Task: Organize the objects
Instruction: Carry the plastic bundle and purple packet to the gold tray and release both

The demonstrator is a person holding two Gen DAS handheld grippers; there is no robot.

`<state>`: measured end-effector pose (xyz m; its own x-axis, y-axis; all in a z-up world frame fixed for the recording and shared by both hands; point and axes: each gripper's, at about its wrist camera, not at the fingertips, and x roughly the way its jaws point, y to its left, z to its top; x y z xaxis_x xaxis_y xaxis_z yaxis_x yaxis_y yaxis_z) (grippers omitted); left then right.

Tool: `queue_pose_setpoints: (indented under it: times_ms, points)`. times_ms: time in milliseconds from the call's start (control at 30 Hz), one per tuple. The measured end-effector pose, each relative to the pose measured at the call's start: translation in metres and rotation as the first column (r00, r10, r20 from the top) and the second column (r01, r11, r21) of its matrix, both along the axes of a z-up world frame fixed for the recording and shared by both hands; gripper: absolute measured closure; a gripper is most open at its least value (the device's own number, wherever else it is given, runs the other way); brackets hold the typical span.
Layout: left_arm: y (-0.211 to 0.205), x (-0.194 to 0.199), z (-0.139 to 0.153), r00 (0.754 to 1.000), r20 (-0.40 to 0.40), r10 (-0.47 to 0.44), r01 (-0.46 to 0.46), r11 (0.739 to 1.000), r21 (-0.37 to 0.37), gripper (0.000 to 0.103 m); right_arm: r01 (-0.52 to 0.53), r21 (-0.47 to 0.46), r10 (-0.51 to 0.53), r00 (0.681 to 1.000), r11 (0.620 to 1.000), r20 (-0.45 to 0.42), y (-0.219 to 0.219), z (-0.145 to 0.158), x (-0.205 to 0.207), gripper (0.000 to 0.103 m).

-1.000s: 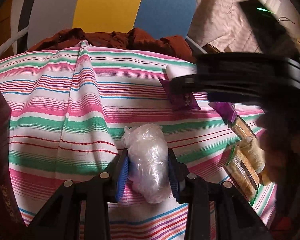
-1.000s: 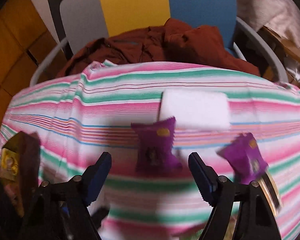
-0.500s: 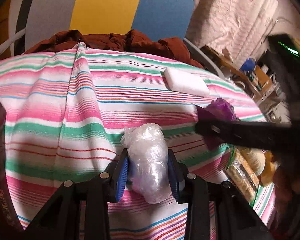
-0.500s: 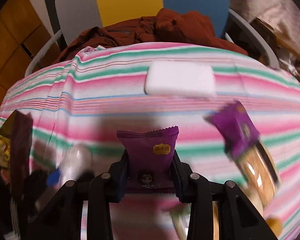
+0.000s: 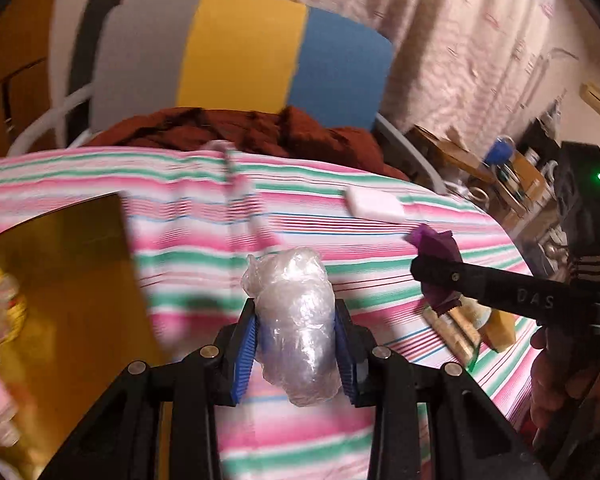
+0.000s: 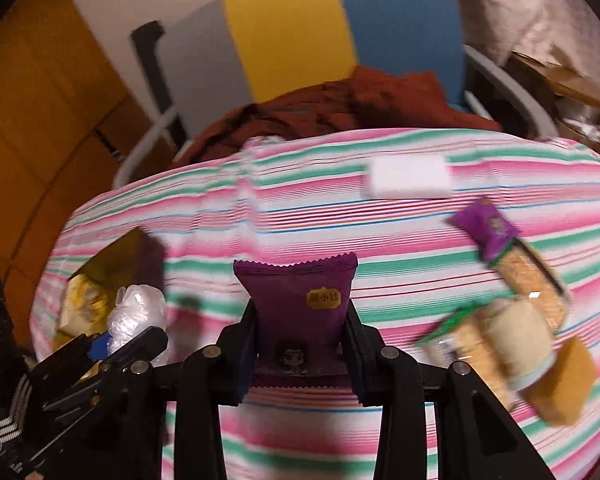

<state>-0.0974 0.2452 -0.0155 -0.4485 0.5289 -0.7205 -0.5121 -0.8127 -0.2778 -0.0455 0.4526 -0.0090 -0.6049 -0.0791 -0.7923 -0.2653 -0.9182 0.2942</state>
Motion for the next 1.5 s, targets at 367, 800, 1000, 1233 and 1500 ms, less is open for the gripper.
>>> queue_pose_setpoints:
  times_ms: [367,800,1000,1233,1500]
  points:
    - [-0.146,-0.007,0.009,0.965,-0.026,0.26,-0.26,0.966,0.001,0.068,-0.253,-0.032,0.253,0.967,0.967,-0.008,-0.134,0.003,-0.046,0.065]
    - [-0.195,-0.041,-0.004,0.929,0.031,0.368,-0.368,0.93,-0.004,0.046,-0.274,-0.098,0.273,0.962,0.957,-0.03,-0.199,0.021,-0.131,0.032]
    - [-0.204,-0.032,-0.007,0.917,0.026,0.398,-0.398,0.917,-0.006,0.046,-0.285,-0.058,0.285,0.959,0.957,-0.016,-0.205,0.018,-0.11,0.032]
    - [-0.208,-0.007,0.004,0.911,-0.066,0.406,-0.409,0.911,-0.048,0.046,-0.271,0.03,0.271,0.962,0.962,-0.001,-0.209,0.007,-0.073,0.017]
    - [-0.211,0.018,0.012,0.91,-0.124,0.395,-0.406,0.91,-0.084,0.046,-0.219,0.147,0.227,0.973,0.965,-0.037,-0.212,0.01,-0.034,0.008]
